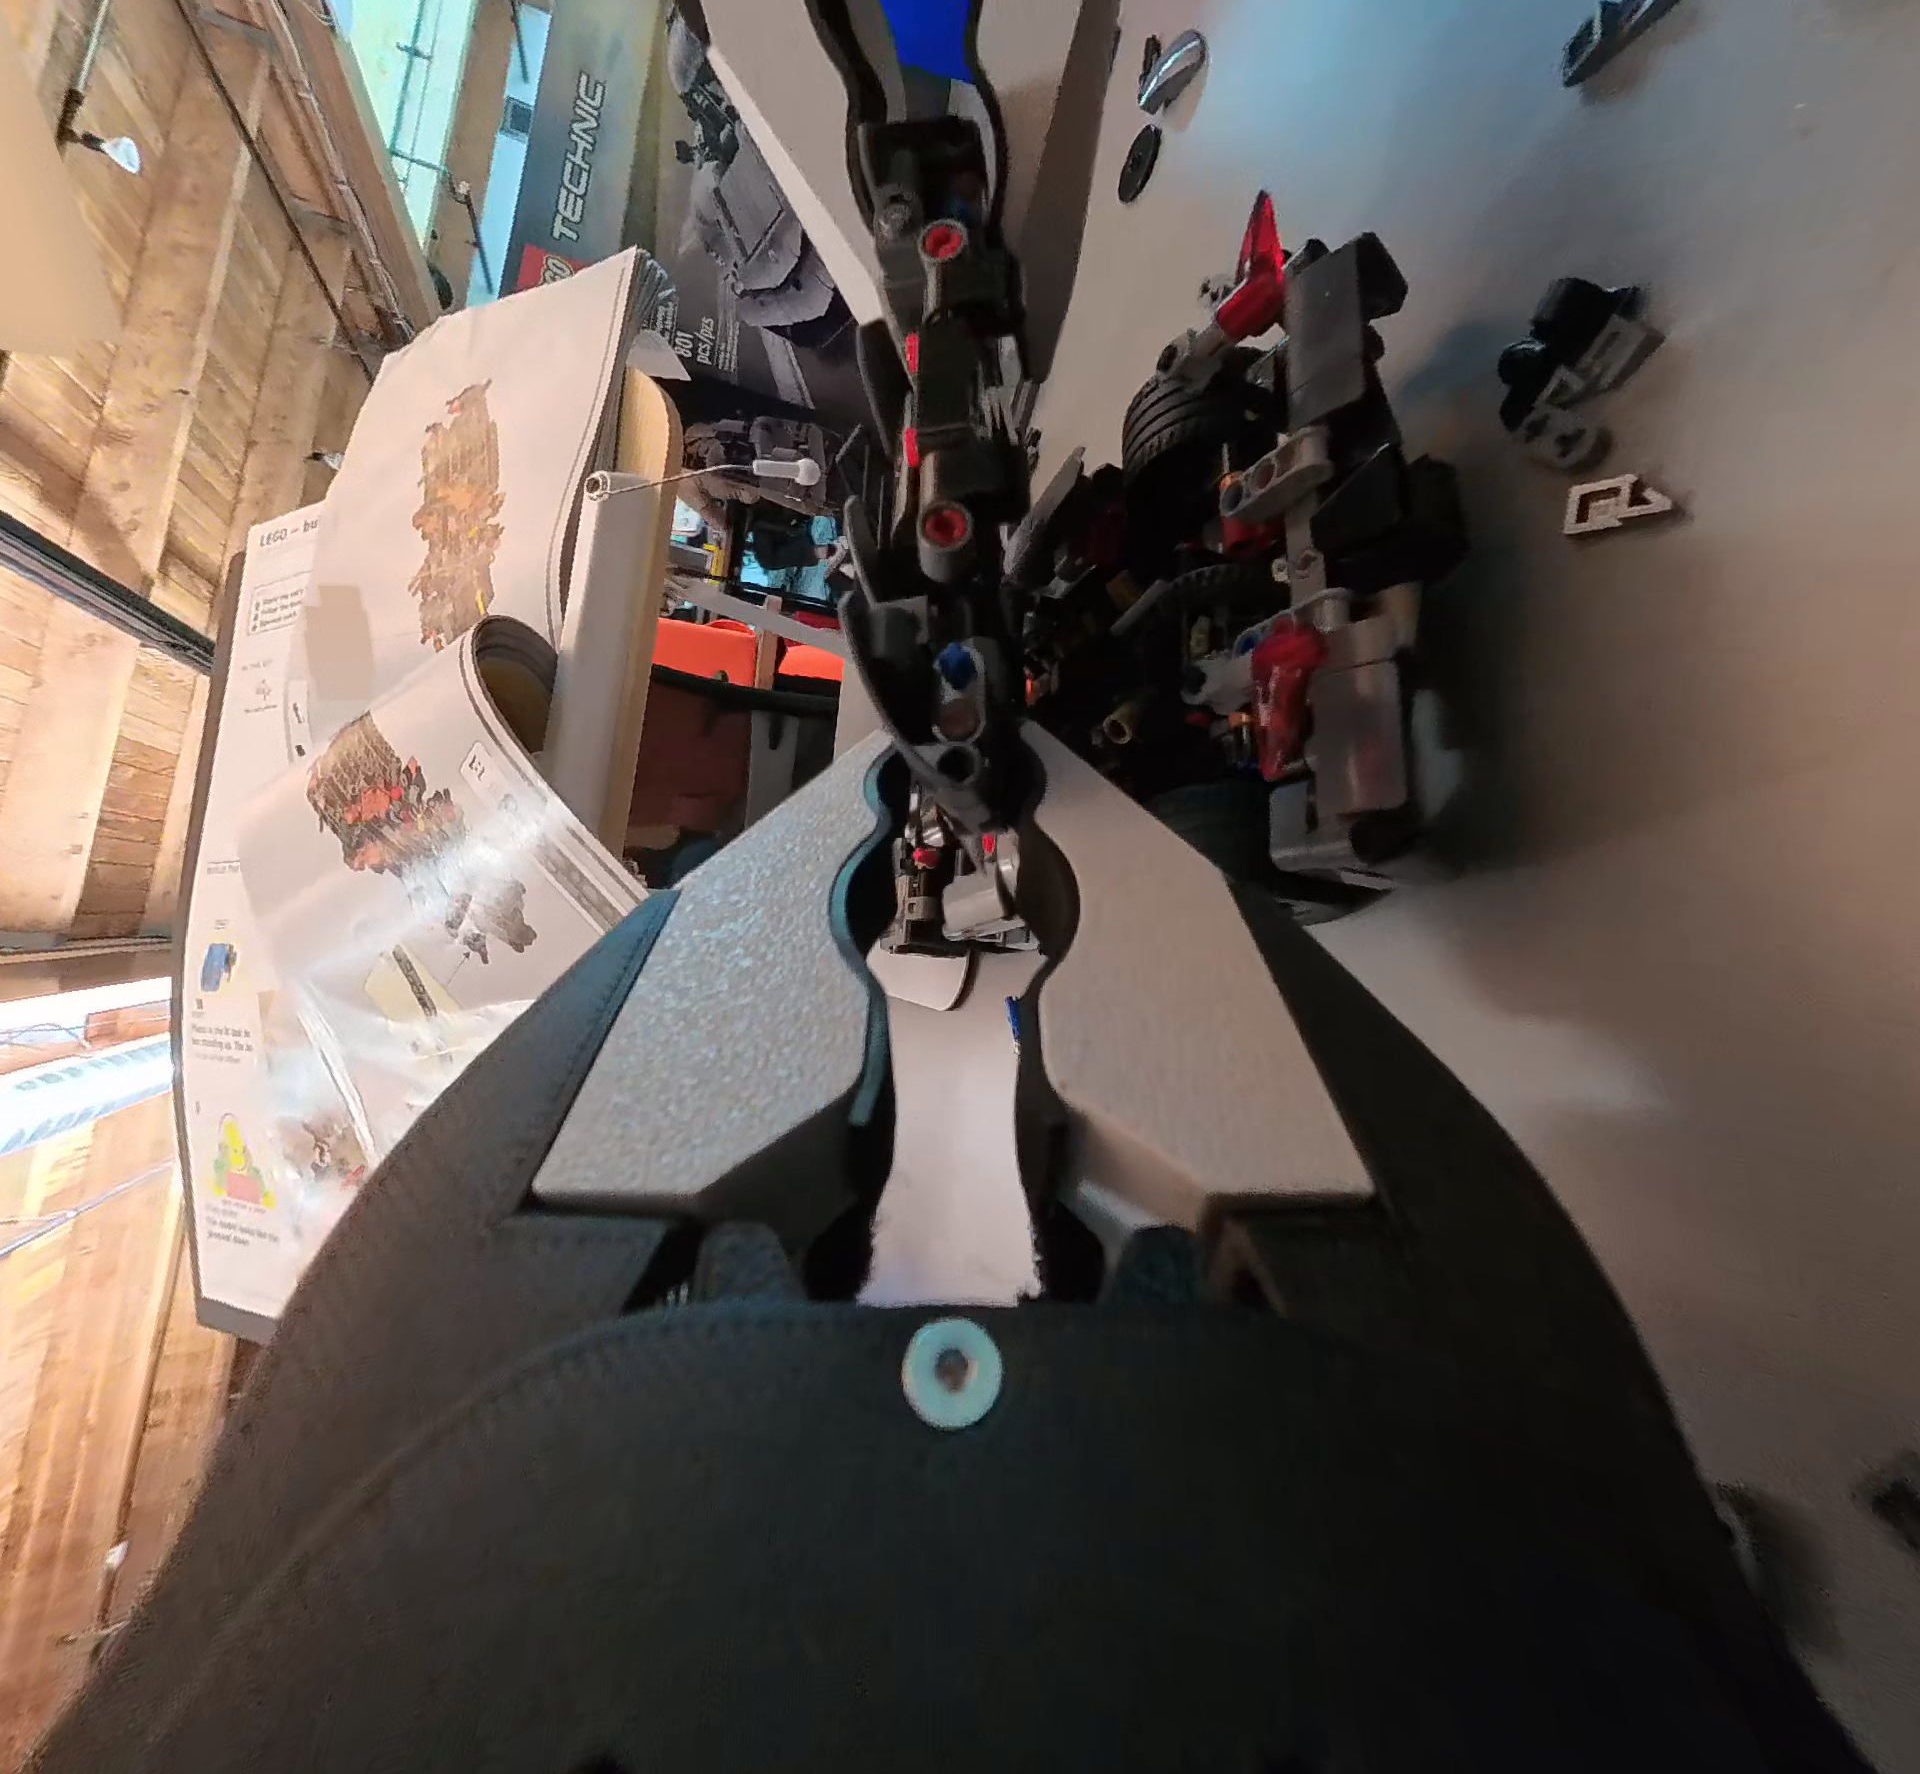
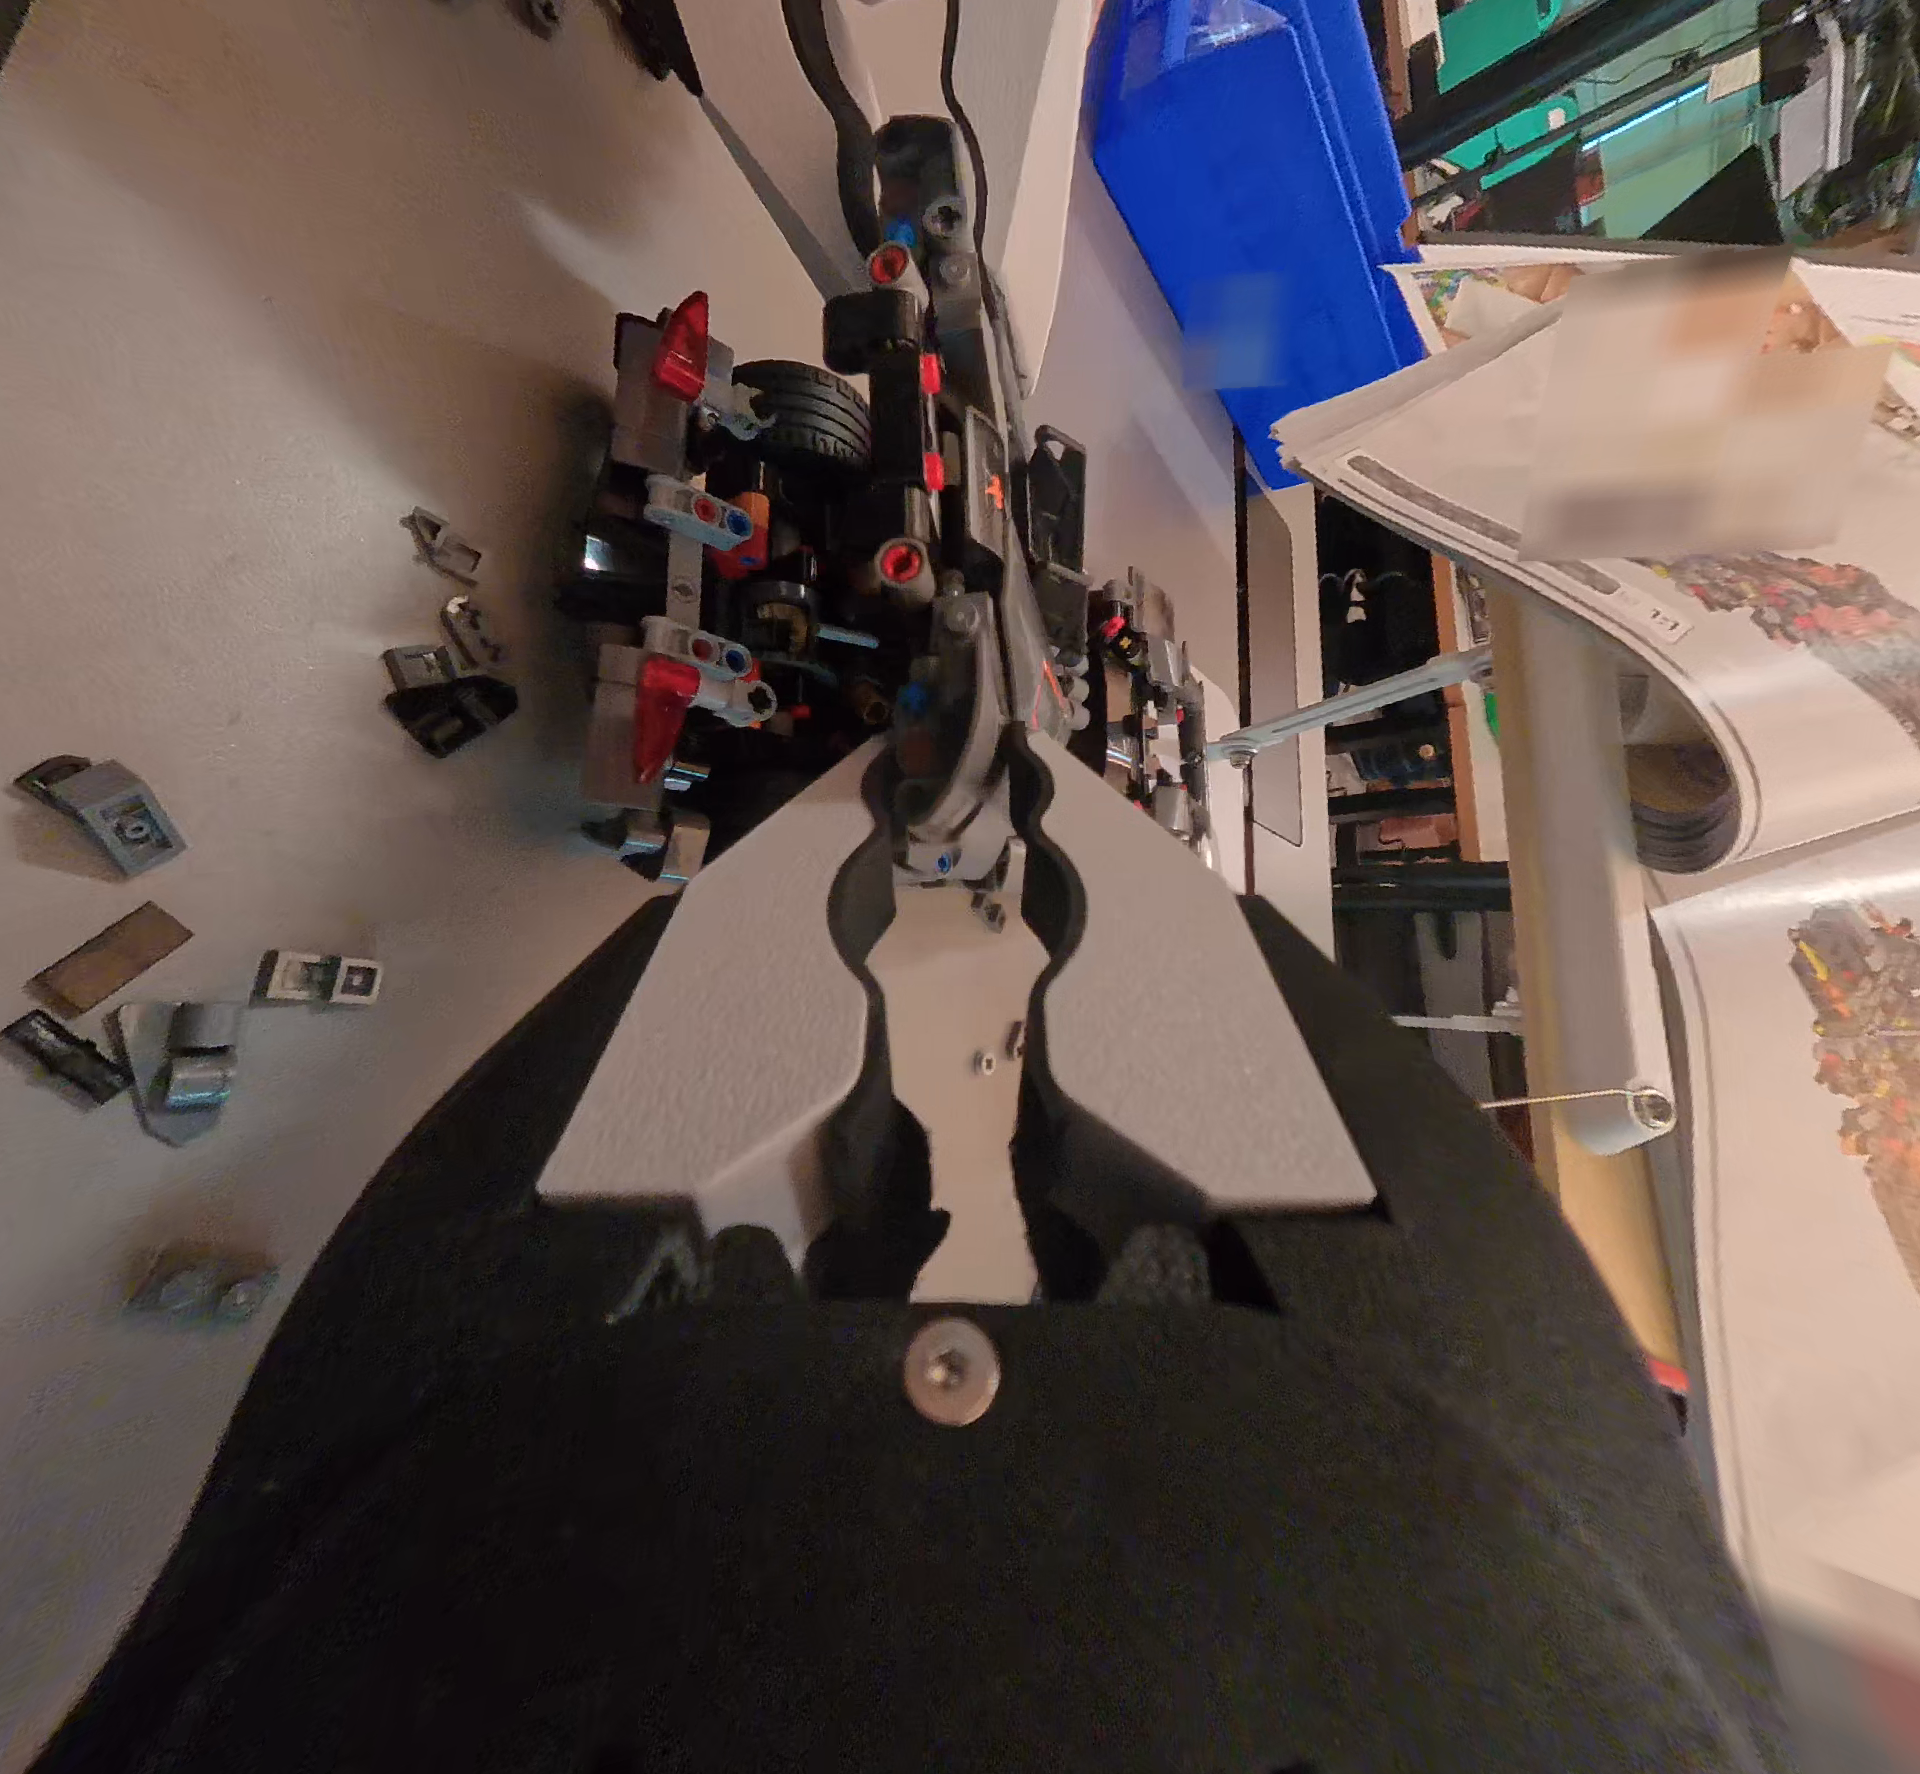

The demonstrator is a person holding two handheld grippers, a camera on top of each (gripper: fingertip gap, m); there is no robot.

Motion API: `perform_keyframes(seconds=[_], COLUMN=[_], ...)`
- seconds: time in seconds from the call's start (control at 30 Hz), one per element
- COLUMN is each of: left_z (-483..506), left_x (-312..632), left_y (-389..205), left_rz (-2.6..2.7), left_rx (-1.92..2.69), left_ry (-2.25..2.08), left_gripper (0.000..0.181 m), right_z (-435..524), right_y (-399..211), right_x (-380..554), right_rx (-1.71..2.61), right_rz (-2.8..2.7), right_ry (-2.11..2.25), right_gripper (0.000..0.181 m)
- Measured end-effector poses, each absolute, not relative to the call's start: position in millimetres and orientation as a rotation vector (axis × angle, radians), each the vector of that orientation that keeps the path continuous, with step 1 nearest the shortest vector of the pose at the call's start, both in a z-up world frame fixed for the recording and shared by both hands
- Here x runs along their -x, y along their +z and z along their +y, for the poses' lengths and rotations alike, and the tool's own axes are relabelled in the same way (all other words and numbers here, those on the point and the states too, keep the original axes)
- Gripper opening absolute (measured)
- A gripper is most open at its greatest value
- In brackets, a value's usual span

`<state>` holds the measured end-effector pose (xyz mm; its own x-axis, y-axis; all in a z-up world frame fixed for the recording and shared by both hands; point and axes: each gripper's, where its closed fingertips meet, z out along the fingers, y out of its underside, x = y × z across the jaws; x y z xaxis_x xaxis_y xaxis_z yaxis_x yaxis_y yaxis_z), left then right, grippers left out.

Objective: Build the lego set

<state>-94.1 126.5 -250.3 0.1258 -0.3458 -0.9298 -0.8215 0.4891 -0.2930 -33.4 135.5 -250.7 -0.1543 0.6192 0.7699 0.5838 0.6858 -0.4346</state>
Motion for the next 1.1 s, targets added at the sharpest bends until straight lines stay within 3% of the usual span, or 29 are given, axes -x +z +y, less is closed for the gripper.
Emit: perform_keyframes(seconds=[0.97, 1.1], left_z=[124.8, 125.4], left_x=[92.3, 91.9], left_y=[-260.9, -264.2], left_rz=[1.473, 1.488], left_rx=[1.162, 1.151], left_ry=[0.344, 0.383], left_gripper=[0.012, 0.020], right_z=[130.5, 132.1], right_y=[-261.9, -260.8], right_x=[29.3, 27.6], right_rx=[1.012, 1.015], right_rz=[-1.884, -1.876], right_ry=[0.140, 0.135], right_gripper=[0.021, 0.024])
